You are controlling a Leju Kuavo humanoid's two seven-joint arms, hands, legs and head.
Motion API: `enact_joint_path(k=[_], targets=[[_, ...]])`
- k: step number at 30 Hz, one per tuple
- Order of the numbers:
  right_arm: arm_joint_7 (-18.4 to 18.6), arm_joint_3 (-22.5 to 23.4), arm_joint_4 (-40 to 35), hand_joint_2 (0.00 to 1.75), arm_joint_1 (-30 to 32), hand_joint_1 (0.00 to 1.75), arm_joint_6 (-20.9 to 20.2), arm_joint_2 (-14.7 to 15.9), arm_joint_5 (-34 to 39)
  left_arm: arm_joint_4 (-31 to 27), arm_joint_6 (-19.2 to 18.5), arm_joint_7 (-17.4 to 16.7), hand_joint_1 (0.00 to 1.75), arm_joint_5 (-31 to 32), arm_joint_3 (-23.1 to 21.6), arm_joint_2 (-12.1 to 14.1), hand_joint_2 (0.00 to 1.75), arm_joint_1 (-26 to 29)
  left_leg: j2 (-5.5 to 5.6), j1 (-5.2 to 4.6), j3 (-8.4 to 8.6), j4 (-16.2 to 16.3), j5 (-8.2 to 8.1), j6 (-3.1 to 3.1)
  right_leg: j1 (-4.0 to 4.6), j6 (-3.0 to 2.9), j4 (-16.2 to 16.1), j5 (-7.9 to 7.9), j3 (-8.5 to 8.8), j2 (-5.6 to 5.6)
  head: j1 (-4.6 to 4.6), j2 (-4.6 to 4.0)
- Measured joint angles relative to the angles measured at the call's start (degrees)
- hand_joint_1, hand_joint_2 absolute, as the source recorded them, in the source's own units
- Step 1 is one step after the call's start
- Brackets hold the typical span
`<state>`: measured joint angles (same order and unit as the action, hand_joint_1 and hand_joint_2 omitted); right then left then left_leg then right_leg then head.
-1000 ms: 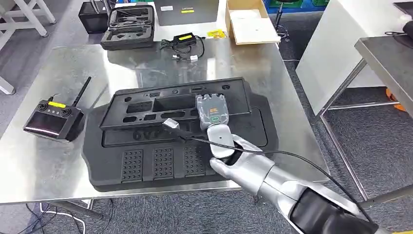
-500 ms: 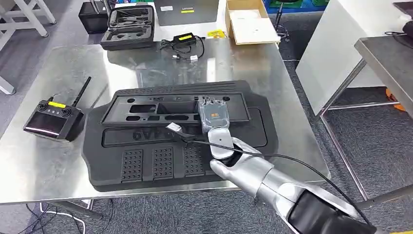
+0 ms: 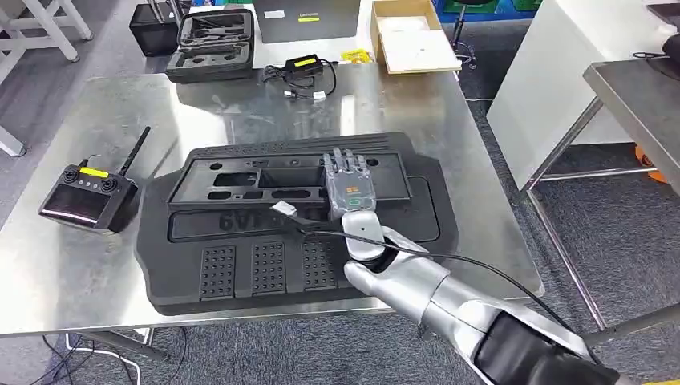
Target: Take the parts from the cabinet and place them on the table.
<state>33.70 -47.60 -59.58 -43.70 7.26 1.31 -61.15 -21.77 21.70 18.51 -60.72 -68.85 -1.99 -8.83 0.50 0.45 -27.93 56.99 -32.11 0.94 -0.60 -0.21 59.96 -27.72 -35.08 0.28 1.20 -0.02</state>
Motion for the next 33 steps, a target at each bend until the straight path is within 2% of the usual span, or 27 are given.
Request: enact_joint_path(k=[3,7,12,18,23,25,28,29,30,31,33], targets=[[0.00,-0.44,-1.71,0.00,-0.31,0.00,-0.86,0.20,1.91,-0.17,0.00,0.48,0.00,-0.31,0.00,0.00,0.00,0.01,0.00,0.00,0.01,0.00,0.00,0.00,0.00,0.00,0.00,0.00,0.00,0.01,0.00,0.00],[-0.02,-0.68,-5.88,0.00,-0.37,0.00,-6.48,1.12,6.93,-0.15,-0.90,1.92,0.00,-0.77,0.00,0.02,0.00,0.30,0.00,0.00,0.02,0.00,0.00,0.00,0.00,0.00,0.00,0.00,0.00,0.01,0.00,0.00],[0.00,-0.81,-13.37,0.00,0.07,0.00,-12.43,3.50,8.41,-0.11,-1.66,2.51,0.00,-1.64,0.00,0.07,0.00,0.92,-0.03,-0.03,0.05,0.01,0.00,0.00,0.00,0.00,-0.02,0.00,0.00,0.04,0.00,0.00],[0.00,-0.81,-21.38,0.00,1.29,0.00,-14.10,5.97,11.22,-0.09,-2.03,2.64,0.00,-1.73,0.00,0.15,0.00,0.95,-0.04,-0.03,0.05,0.01,0.00,0.00,0.00,0.00,-0.03,0.00,0.00,0.04,0.00,0.00],[0.00,-0.81,-28.12,0.00,2.23,0.00,-19.54,8.55,14.25,-0.09,-2.30,2.99,0.00,-2.23,0.00,0.24,0.00,0.94,-0.04,-0.03,0.08,0.02,0.00,0.00,0.00,0.00,-0.03,0.00,0.01,0.05,0.00,0.00],[0.00,-0.76,-31.62,0.00,3.20,0.00,-18.91,9.61,15.82,-0.04,-2.30,3.65,0.00,-2.42,0.00,0.26,0.00,0.97,-0.04,-0.03,0.07,0.02,0.00,0.00,0.00,0.00,-0.04,0.00,0.02,0.04,0.00,0.00],[-0.02,-0.61,-36.20,0.00,4.10,0.00,-14.51,11.17,16.87,0.00,-2.23,4.28,0.00,-2.67,0.00,0.31,0.00,1.14,-0.04,-0.03,0.07,0.01,-0.01,0.00,0.00,0.00,-0.04,0.00,0.02,0.05,0.00,0.00],[-0.02,-0.55,-37.60,1.75,4.37,0.00,-12.56,11.72,16.46,0.07,-2.10,4.48,0.00,-2.75,0.00,0.31,0.00,1.18,-0.04,-0.03,0.07,0.01,-0.04,0.03,0.00,0.00,-0.04,0.00,0.01,0.05,-0.02,0.00],[-0.13,-0.33,-39.06,1.75,5.05,0.00,-8.53,12.24,15.18,0.15,-1.88,4.72,0.00,-2.80,0.00,0.31,0.00,1.23,-0.04,-0.02,0.08,0.02,-0.04,0.04,0.01,0.00,-0.05,-0.01,0.02,0.05,0.00,0.00],[-0.50,0.28,-40.56,1.75,6.28,0.00,-1.48,12.61,12.88,0.22,-1.62,4.79,0.00,-2.69,0.00,0.31,0.00,1.26,-0.03,-0.02,0.07,0.02,-0.05,0.05,0.02,0.00,-0.06,-0.01,0.03,0.04,0.00,0.00],[-1.96,2.38,-42.62,1.75,9.41,0.00,17.08,12.96,7.61,0.28,-1.42,4.70,0.00,-1.77,-0.09,0.31,0.00,1.21,-0.01,-0.02,0.05,0.02,-0.06,0.03,0.02,0.00,-0.08,-0.01,0.04,0.02,-0.02,0.00]])
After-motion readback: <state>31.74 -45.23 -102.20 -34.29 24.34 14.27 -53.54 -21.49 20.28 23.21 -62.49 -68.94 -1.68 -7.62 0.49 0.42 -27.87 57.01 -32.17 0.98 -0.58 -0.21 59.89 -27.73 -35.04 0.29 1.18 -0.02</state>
